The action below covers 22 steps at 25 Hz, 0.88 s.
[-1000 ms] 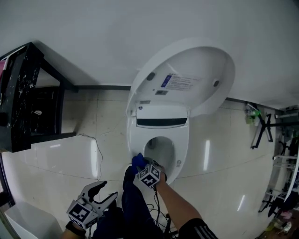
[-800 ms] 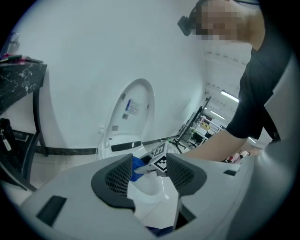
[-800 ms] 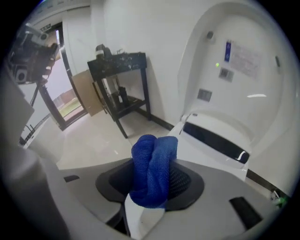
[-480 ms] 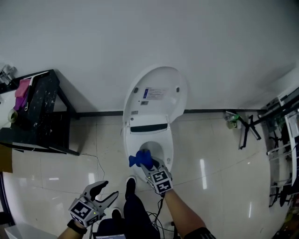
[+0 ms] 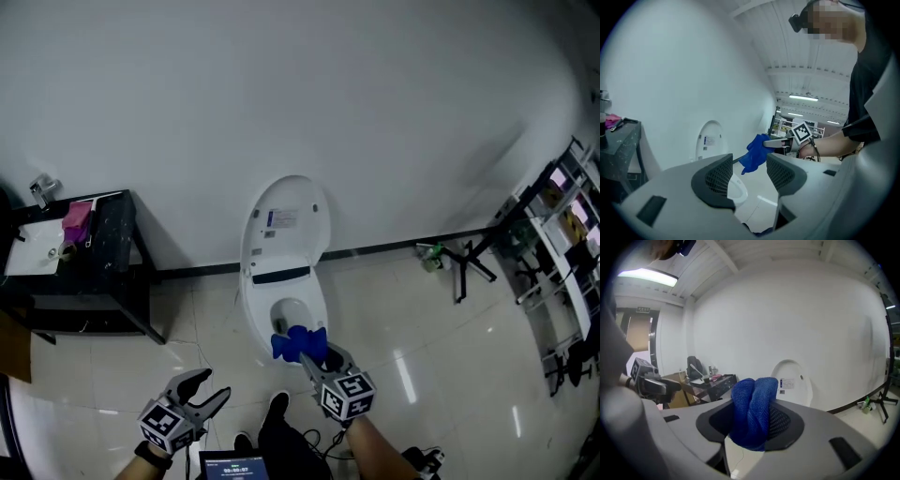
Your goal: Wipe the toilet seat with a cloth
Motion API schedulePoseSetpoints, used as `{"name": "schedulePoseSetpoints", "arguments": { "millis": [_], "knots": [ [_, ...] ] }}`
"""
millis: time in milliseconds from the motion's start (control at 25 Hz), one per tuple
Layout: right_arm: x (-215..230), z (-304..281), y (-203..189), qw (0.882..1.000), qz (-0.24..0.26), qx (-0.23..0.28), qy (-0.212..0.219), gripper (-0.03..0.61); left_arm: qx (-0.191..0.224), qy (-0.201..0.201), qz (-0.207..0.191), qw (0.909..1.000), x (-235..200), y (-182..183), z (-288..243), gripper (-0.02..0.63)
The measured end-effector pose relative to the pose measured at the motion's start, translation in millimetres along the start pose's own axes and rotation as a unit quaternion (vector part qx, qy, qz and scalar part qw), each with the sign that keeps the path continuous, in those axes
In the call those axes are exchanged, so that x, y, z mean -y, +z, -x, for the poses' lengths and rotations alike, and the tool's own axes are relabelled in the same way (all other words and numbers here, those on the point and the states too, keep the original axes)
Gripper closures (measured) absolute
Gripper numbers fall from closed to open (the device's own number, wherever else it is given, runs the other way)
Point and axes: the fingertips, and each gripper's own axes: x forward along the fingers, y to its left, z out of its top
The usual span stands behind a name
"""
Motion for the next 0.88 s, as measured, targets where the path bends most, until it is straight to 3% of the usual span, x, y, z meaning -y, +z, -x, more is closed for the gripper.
{"name": "schedulePoseSetpoints", "arguments": {
  "millis": [240, 440, 880],
  "knots": [
    [-48.9, 81.8, 20.5, 0.998, -0.042, 0.032, 0.017, 0.394, 0.019, -0.008, 0.006, 0.9998, 45.7, 18.2, 22.2, 0.38],
    [-74.5, 124.0, 16.8, 0.997, -0.044, 0.037, 0.041, 0.396, 0.024, -0.008, 0.01, 0.9996, 70.3, 19.2, 21.0, 0.38],
    [-60.5, 183.5, 7.9, 0.996, -0.049, 0.048, 0.052, 0.399, 0.019, -0.008, -0.017, 0.9996, 112.9, 5.2, 10.9, 0.38]
  ]
}}
